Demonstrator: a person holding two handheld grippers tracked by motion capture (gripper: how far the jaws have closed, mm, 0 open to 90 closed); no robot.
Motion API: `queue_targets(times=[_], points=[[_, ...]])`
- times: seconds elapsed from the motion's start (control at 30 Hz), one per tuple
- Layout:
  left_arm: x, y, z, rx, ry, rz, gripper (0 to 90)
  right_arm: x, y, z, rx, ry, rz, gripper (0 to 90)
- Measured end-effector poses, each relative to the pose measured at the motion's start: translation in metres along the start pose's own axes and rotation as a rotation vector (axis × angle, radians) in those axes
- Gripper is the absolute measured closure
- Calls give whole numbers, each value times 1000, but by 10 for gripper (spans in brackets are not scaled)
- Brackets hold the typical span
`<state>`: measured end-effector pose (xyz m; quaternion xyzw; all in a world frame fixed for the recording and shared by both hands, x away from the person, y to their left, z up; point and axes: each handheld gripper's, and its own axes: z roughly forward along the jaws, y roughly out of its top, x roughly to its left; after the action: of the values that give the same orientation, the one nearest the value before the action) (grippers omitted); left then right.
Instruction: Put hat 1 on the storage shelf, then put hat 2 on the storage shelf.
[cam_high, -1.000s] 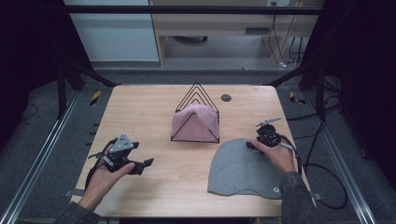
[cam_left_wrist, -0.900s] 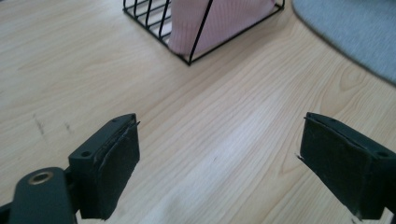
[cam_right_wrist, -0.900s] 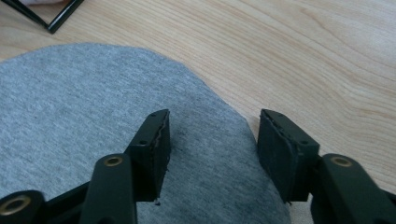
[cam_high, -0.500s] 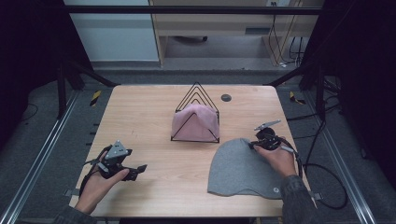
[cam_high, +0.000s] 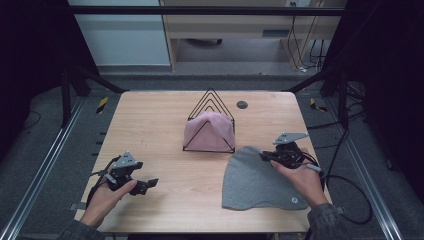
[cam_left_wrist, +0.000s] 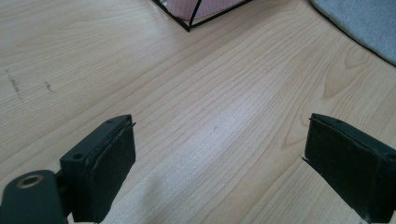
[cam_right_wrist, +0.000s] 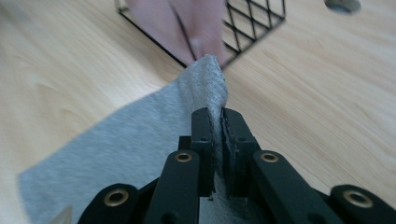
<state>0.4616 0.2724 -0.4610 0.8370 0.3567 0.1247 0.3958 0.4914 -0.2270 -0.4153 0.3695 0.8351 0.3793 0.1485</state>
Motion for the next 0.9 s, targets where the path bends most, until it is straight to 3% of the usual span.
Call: queue_targets(times=[0.17, 0.2, 0.27, 0.4, 0.9], points=[[-1, 0, -1, -6, -5, -4, 80, 20, 11, -17, -49, 37, -57, 848], [-2, 0, -1, -10, -5, -1, 79, 31, 17, -27, -76, 57, -84, 849], [-3, 0, 0, -8, -10, -2, 80, 40, 24, -35, -103, 78, -97, 849], [-5, 1, 2, 1, -22, 14, 80, 55, 39, -44, -135, 107, -142, 849], [-11, 2, 3, -11, -55, 49, 95, 103, 103, -34, -221, 210, -247, 851]])
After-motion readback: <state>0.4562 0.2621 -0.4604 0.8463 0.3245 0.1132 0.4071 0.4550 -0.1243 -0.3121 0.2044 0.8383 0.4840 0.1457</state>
